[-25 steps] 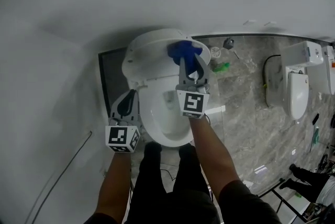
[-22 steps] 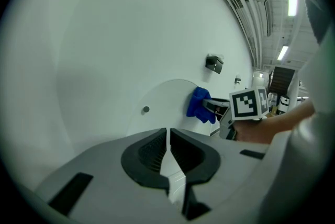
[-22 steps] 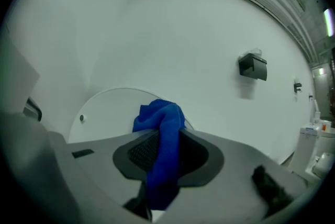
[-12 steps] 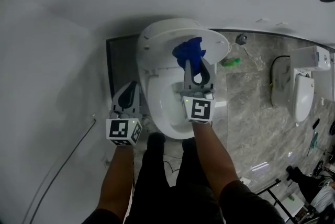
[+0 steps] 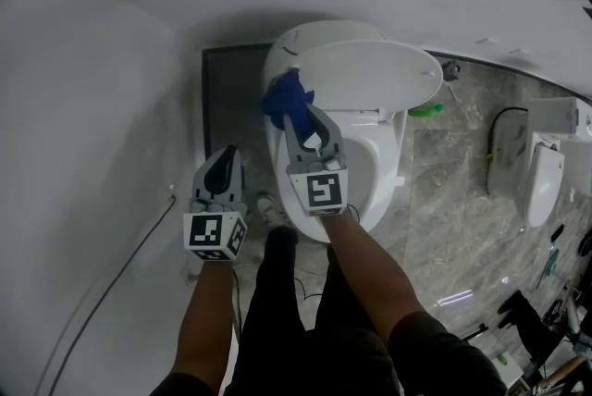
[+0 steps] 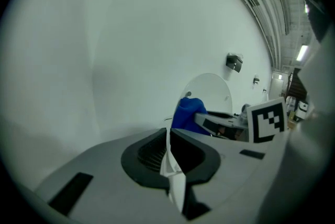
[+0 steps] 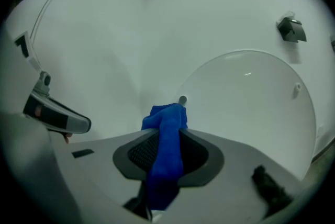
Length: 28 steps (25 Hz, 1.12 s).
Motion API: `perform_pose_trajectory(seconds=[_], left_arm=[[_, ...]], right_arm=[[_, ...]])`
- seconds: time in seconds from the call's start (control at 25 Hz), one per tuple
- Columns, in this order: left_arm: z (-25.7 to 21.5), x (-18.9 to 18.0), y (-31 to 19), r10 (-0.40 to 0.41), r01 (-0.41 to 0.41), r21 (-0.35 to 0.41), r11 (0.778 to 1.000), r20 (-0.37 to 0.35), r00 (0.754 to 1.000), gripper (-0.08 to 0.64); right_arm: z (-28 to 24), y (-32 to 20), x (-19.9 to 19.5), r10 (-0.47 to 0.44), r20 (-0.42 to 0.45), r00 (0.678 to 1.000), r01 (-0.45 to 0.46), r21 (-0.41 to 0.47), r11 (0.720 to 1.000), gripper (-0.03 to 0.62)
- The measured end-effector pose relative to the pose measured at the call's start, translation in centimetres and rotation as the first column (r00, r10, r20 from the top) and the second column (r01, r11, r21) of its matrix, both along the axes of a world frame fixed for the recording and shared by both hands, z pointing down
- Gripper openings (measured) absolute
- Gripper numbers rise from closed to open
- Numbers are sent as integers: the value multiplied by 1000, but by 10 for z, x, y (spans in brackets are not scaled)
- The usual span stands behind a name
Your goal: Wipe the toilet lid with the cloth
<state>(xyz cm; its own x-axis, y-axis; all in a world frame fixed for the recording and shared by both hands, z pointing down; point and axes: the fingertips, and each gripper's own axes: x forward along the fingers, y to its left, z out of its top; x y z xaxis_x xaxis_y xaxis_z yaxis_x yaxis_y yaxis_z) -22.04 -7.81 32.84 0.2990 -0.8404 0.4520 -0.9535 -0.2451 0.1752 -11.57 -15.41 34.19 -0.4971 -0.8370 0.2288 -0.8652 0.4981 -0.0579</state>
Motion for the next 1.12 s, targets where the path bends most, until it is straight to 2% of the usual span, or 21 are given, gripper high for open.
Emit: perform_pose_trajectory(seconds=[0.16, 0.36, 0.64, 0.84, 1.12], left_arm=[[9, -9, 6, -13, 13, -13, 1000, 0, 1000, 32], [13, -1, 6, 3, -3, -24, 1000, -9, 1000, 32], [16, 53, -13, 129, -129, 3, 992, 1, 992, 32], [11, 102, -35, 207, -207, 41, 978, -3, 978, 32], [22, 135, -46, 233, -233, 46, 971, -6, 972, 31]], right_arm=[[9, -19, -1, 23, -8, 1000, -23, -1, 1000, 95], [11, -32, 24, 90, -18, 996, -90, 1, 996, 96], [15, -42, 73, 176, -25, 984, -176, -2, 984, 95], [22, -44, 129, 273, -40, 961, -274, -10, 962, 95], [23, -43, 199, 374, -82, 924, -374, 18, 927, 95]])
